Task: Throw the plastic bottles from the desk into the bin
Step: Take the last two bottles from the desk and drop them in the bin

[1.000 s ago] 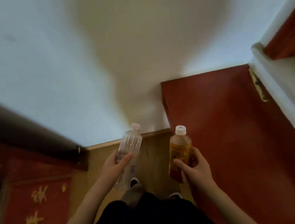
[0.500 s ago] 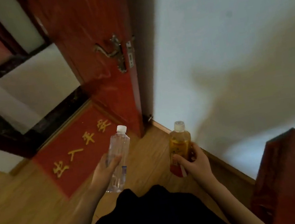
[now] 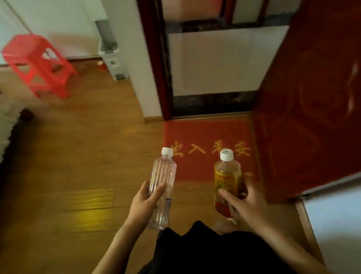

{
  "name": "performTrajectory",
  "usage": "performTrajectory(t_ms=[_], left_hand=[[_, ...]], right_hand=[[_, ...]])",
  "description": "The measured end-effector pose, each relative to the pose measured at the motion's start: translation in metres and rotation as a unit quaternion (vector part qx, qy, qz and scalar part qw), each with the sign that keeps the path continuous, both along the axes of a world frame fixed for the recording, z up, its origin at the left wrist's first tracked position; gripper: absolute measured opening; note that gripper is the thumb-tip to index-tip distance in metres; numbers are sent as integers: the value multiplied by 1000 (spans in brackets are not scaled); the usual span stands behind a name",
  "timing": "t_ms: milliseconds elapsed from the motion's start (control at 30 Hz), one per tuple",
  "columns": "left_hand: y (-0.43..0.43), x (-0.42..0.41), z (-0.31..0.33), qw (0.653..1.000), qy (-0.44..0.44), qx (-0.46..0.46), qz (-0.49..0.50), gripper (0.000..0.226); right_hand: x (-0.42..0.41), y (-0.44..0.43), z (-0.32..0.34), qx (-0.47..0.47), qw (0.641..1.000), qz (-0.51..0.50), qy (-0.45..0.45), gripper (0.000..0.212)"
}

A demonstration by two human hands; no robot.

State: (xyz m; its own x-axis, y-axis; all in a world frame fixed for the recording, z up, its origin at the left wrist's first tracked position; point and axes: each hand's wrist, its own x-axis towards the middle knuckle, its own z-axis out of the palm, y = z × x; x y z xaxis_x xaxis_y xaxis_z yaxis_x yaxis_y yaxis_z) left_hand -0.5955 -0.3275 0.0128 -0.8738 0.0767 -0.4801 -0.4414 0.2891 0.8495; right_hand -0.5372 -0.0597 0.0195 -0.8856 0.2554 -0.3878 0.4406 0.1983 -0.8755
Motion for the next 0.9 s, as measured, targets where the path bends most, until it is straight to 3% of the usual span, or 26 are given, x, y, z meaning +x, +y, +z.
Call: performTrajectory(t_ms=[67,133,300,400,567,767,900], left_hand=[[-27,5,-3,997,-2,-2,76,18],[-47,10,-7,988,-19,7,155,15],[-78,-4,-27,948,-60,30,311,51],[-85,-42,-35,931,-68,34,358,57],[-105,-131,-29,906,-69,33,415,47],[-154,-207,-16,878,-43,24,475,56],[-197,-237,-24,856,-56,4,513,46]], right_hand=[[-41,-15,0,-5,997,72,2,37],[-81,-29,-2,0,992,125,11,40],[-179,-54,-11,28,974,226,5,40],[-245,-66,-22,35,966,256,-5,49],[-352,-103,-20,41,953,299,-16,33],[-473,-189,-8,28,923,385,4,36],[-536,-257,-13,10,904,428,12,35]])
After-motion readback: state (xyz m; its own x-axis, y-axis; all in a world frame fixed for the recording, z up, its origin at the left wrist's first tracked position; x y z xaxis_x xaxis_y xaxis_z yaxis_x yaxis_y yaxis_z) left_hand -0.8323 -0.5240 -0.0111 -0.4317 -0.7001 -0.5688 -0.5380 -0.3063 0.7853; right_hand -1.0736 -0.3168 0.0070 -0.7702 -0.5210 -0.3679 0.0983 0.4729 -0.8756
